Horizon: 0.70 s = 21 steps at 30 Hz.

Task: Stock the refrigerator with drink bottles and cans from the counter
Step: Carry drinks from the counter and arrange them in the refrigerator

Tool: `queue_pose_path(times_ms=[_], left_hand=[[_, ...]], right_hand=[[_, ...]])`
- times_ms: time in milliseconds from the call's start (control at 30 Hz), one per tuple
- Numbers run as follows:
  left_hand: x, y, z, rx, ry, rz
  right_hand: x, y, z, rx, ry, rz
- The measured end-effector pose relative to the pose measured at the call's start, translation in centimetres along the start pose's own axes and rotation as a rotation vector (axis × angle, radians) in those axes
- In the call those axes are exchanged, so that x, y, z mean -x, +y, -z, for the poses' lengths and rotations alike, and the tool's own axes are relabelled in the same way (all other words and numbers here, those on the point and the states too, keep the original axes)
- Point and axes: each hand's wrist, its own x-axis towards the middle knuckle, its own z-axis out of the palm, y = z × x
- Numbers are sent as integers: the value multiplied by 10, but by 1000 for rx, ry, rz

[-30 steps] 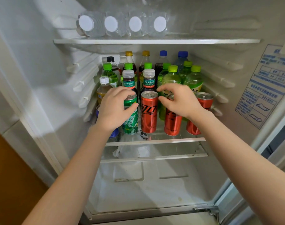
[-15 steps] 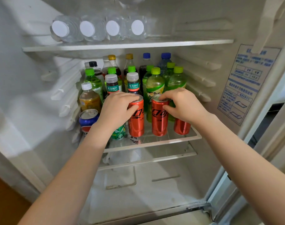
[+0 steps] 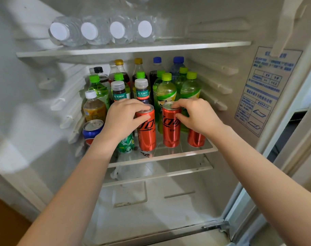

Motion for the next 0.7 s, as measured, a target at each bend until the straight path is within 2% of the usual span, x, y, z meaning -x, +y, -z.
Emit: queue_pose_path(times_ms=[200, 300, 367, 433, 567, 700], left_hand=[[1, 2, -1, 30, -15, 2], [7, 1, 0, 77, 33, 14], [16, -1, -1, 107, 121, 67], [26, -4, -2, 130, 217, 144], [47, -5, -9, 125, 395, 189], [62, -3, -19, 73, 458, 205]], right_hand=[[5, 3, -3, -24, 34, 24], [19, 6, -3, -149, 243, -31], [35, 10, -9, -211, 458, -151], [51, 14, -20, -236, 569, -315], [65, 17, -45, -369, 431, -621], [60, 21, -56, -356, 406, -687]])
